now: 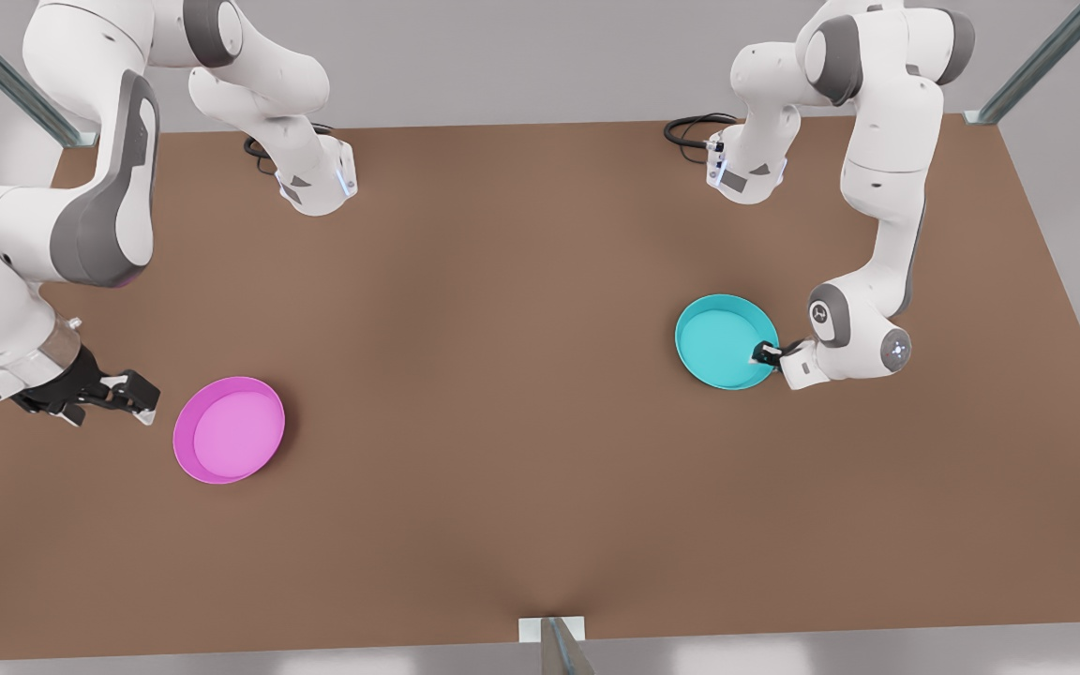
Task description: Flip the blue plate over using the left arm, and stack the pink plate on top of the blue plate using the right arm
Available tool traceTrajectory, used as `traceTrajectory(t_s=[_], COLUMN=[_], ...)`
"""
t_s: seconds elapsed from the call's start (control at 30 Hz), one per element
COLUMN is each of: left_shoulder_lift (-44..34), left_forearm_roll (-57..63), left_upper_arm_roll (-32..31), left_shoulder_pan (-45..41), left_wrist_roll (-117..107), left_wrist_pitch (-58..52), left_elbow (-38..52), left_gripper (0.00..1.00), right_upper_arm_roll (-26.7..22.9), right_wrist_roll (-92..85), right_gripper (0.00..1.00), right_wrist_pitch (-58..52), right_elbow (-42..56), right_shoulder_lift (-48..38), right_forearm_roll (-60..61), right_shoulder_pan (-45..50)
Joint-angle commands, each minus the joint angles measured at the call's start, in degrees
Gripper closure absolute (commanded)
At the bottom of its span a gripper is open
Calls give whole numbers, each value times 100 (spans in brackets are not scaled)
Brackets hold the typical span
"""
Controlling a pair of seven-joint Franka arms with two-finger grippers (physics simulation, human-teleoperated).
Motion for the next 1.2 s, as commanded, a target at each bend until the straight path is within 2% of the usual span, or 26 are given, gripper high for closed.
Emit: traceTrajectory(t_s=[0.0,0.17,0.53,0.9,1.07,1.17], left_shoulder_lift=[4,39,48,-128,-216,-277], left_forearm_roll=[-4,-13,-13,-250,-312,-250], left_upper_arm_roll=[0,0,0,0,-44,-44], left_shoulder_pan=[0,0,0,0,-26,-325], left_wrist_roll=[0,0,0,-35,-378,-870], left_wrist_pitch=[0,9,-18,-307,-624,-835], left_elbow=[0,9,9,97,501,844], left_gripper=[57,68,78,79,79,79], right_upper_arm_roll=[0,0,0,0,0,0], right_wrist_roll=[0,0,0,0,0,0], right_gripper=[0,0,0,0,0,0], right_wrist_pitch=[0,18,-18,-9,-9,-18], right_elbow=[0,0,9,9,9,9], right_shoulder_lift=[0,0,-27,-27,-27,-36], right_forearm_roll=[1,1,-8,1,1,-8], right_shoulder_pan=[0,9,9,9,9,9])
